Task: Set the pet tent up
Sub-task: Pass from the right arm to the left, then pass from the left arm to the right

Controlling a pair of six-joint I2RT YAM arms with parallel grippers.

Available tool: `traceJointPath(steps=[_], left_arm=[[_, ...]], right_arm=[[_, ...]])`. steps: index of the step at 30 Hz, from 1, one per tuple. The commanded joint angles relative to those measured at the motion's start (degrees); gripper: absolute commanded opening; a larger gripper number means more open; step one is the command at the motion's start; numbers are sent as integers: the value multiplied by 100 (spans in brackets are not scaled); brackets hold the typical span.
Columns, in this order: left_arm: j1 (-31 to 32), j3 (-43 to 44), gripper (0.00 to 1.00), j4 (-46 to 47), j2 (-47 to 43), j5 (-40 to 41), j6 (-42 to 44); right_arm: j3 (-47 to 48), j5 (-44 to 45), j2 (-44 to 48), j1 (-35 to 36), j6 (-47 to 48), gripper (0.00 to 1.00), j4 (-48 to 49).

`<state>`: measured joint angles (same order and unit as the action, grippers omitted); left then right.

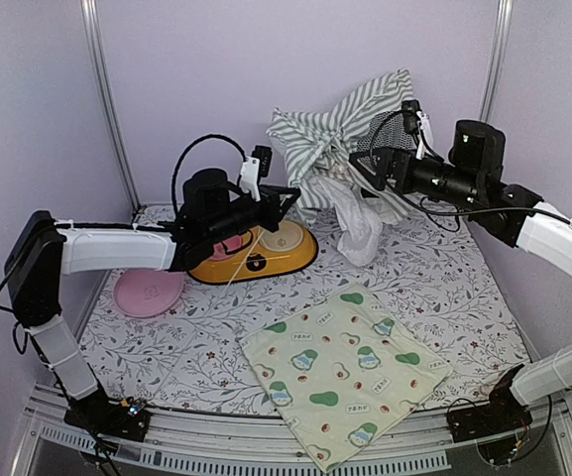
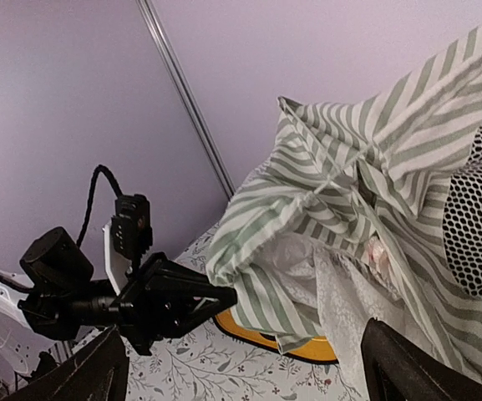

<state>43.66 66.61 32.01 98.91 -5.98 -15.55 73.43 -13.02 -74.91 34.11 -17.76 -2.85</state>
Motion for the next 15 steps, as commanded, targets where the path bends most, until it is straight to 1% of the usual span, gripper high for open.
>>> traceJointPath(steps=[1,4,7,9,12,15], left_arm=[[52,459,0,1072,232,-396,-378],[56,577,0,1315,441,-585,-550],[94,686,0,1512,666,-734,-705],[132,756,0,1583,770,-835,-752],[192,861,0,1597,879,-981,-766],[227,920,0,1637,947,-1129,-805]], right_arm=[[-782,702,495,-19,-106,99,661],[-1117,317,616,-19,-508,99,958],[-1314,-49,475,-18,-1028,99,1387],[-1181,-250,248,-18,-1215,93,1565],[-813,-277,-158,-18,-1331,85,1603],[-465,-246,-649,-19,-1400,71,1511]])
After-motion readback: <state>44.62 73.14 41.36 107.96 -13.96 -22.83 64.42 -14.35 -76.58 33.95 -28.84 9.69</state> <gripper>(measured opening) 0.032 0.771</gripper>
